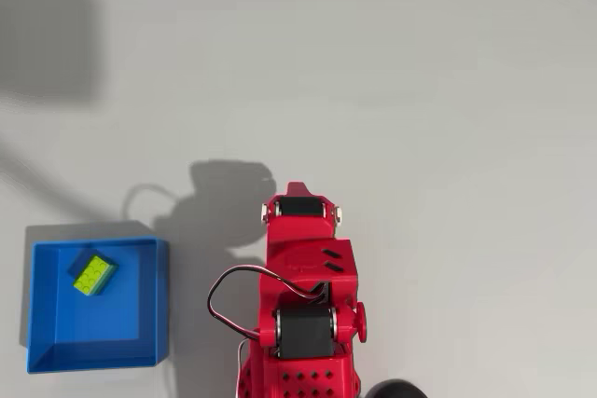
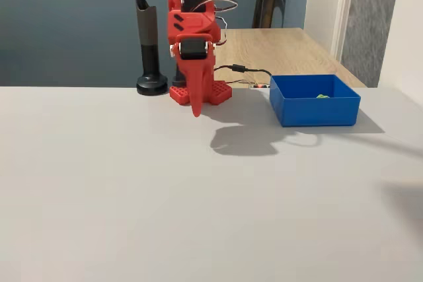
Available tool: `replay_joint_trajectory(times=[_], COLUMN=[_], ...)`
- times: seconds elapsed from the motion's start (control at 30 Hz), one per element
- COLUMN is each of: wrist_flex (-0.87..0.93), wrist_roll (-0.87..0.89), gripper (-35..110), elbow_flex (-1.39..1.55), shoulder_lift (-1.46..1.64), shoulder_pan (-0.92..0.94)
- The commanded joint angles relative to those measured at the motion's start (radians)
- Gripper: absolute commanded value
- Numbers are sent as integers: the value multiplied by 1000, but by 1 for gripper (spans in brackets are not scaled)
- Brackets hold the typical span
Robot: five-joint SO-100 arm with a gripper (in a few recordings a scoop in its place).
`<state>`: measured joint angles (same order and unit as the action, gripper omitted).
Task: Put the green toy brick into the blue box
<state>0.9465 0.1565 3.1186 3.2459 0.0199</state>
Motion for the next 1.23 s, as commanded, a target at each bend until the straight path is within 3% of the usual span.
replay_joint_trajectory(times=[0.0,1.2], wrist_flex=[-14,-15], wrist_roll=[41,3], gripper=[0,0], elbow_flex=[-11,-11], shoulder_lift=[6,6], shoulder_pan=[29,3])
